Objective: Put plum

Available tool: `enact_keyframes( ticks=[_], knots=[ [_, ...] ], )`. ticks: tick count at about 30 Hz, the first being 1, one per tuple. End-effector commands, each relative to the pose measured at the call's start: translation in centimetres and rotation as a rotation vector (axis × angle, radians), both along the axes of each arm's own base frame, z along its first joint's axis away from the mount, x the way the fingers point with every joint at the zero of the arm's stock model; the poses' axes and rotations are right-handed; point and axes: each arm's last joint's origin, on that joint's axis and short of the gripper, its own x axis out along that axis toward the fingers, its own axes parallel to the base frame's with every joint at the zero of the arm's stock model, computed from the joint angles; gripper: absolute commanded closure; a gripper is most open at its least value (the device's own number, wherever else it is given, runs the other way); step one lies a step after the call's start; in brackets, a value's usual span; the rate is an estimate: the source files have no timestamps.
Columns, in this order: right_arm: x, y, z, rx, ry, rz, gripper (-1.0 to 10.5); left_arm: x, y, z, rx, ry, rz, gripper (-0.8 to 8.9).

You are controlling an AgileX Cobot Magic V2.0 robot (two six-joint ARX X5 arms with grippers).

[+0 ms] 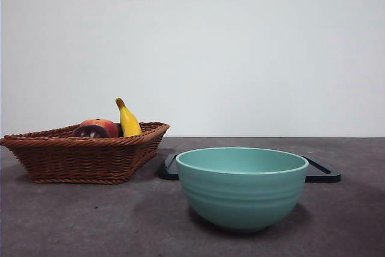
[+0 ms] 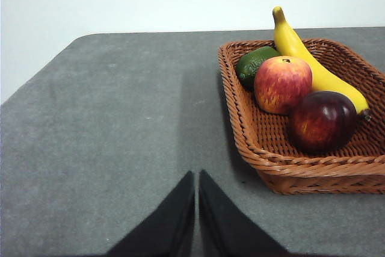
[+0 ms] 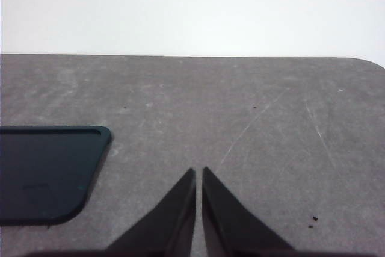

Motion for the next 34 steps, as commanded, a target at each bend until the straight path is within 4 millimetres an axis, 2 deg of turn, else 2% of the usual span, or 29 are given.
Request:
enact_keyframes(
  ticks=[1,11,18,27,34],
  knots=[
    [0.0,0.0,0.1,0.003,-0.023,0.002,9.4,0.1,0.0,-0.7,-0.085,0.027,0.016,8.05],
    [0.0,0.0,0.3,0.133,-0.045,-0.004,9.4,0.1,0.0,-0.7,-0.292,0.03,0.05,8.05],
    [-0.2,0.0,1.4,0.215,-0.084,-0.005,9.4,-0.2,0.0,1.1,-0.393,-0.017,0.057,8.05],
    [-1.7,0.1,6.4,0.222,-0.141,0.002,9.4,-1.1,0.0,5.3,-0.432,-0.039,0.056,8.04],
    [-2.5,0.4,11.2,0.218,-0.072,0.061,9.4,-0.9,-0.3,9.7,-0.396,0.001,-0.043,8.04]
  ],
)
